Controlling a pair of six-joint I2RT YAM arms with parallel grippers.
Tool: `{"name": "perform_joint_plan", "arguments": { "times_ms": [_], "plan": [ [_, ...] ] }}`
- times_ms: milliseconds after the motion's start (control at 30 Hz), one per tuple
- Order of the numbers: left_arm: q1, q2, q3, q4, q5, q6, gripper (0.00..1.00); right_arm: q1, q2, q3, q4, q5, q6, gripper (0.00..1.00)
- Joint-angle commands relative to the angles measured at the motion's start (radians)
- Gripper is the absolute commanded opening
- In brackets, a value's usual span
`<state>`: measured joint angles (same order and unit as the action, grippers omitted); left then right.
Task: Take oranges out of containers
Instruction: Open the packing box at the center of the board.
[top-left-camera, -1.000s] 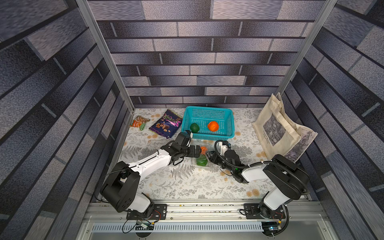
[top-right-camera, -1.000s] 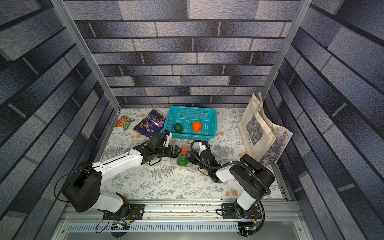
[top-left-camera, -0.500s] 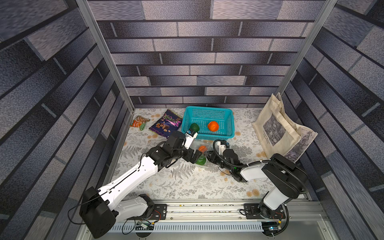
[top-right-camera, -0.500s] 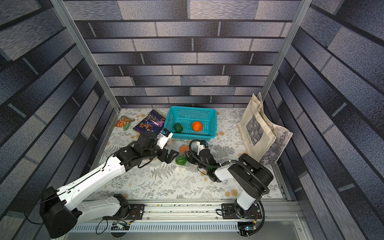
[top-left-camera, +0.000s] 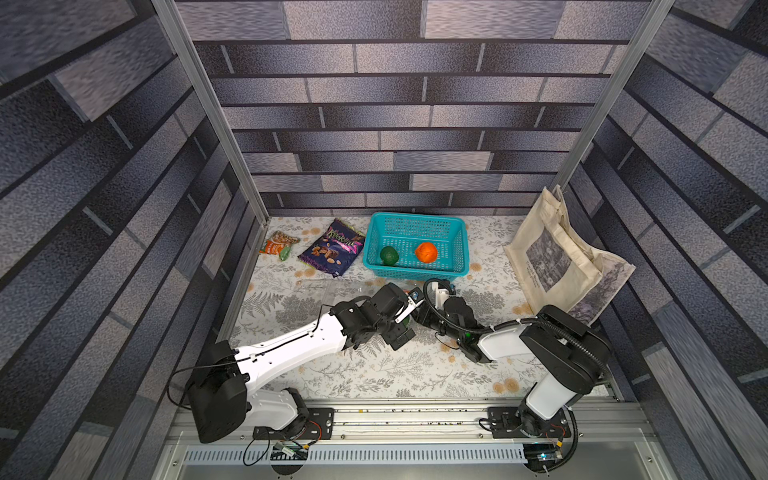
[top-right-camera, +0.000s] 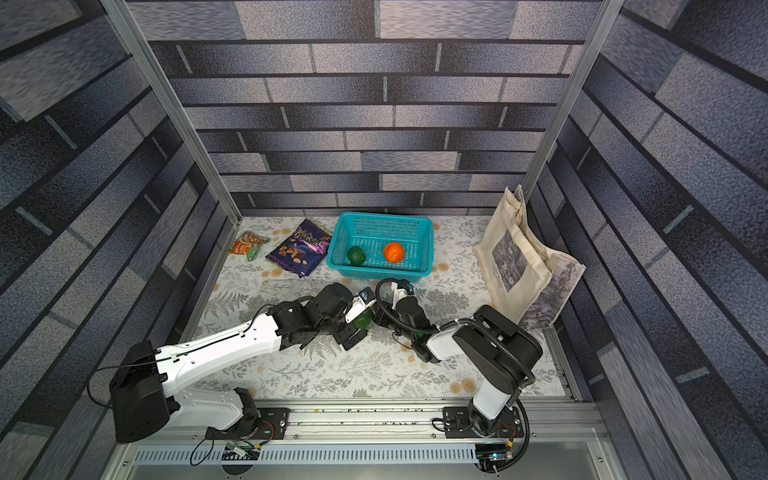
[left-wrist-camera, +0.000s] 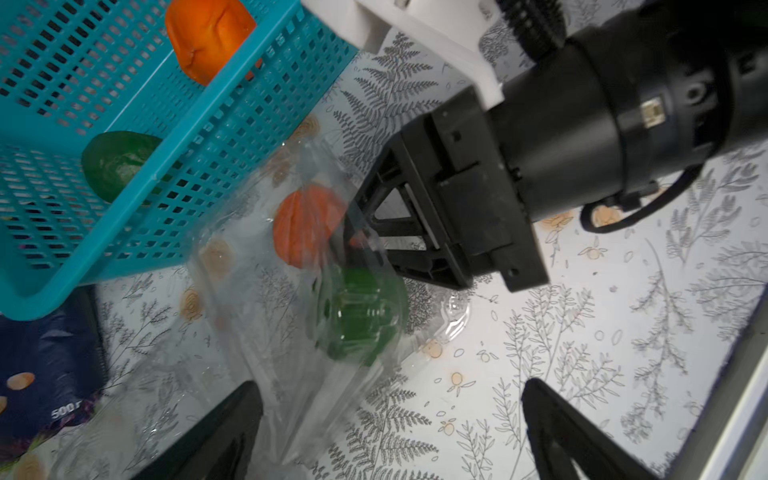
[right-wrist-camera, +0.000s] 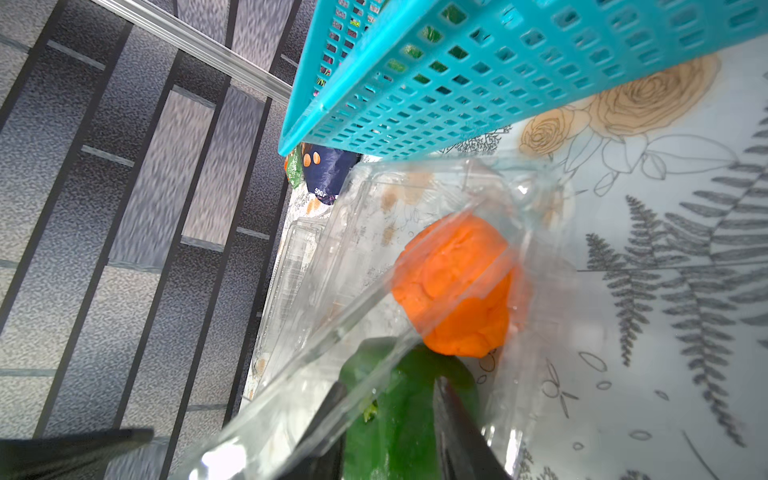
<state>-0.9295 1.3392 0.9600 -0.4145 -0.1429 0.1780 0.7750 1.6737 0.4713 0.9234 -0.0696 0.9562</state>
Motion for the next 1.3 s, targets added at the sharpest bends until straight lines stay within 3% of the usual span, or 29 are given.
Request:
{"name": "perform_joint_plan", "arguments": {
  "times_ms": [0, 133, 367, 533, 700, 967, 1267],
  "plan": [
    [-0.019, 0.010, 0.004, 0.072, -0.188, 0.066, 1.00, 0.012, 0.008, -0.008, -0.014, -0.001, -0.004, 0.36],
    [-0.029, 0.049, 0.007, 0.096, -0.227, 0.091, 1.00, 0.012, 0.003, -0.013, -0.010, 0.001, -0.003, 0.36],
    [-0.031, 0.103, 0.006, 0.117, -0.201, 0.110, 0.97, 0.012, 0.000, -0.017, -0.008, 0.000, -0.003, 0.36],
    [-0.029, 0.129, 0.019, 0.139, -0.198, 0.128, 0.69, 0.012, -0.008, -0.025, -0.013, 0.002, -0.002, 0.36],
    [-0.029, 0.164, 0.038, 0.149, -0.196, 0.137, 0.66, 0.012, -0.025, -0.045, -0.019, 0.012, -0.001, 0.36],
    [-0.033, 0.214, 0.054, 0.167, -0.227, 0.117, 0.33, 0.012, -0.131, -0.095, -0.099, 0.040, -0.003, 0.37],
    [-0.046, 0.225, 0.047, 0.202, -0.300, 0.091, 0.10, 0.012, -0.207, -0.113, -0.230, 0.080, -0.016, 0.38]
  ]
}}
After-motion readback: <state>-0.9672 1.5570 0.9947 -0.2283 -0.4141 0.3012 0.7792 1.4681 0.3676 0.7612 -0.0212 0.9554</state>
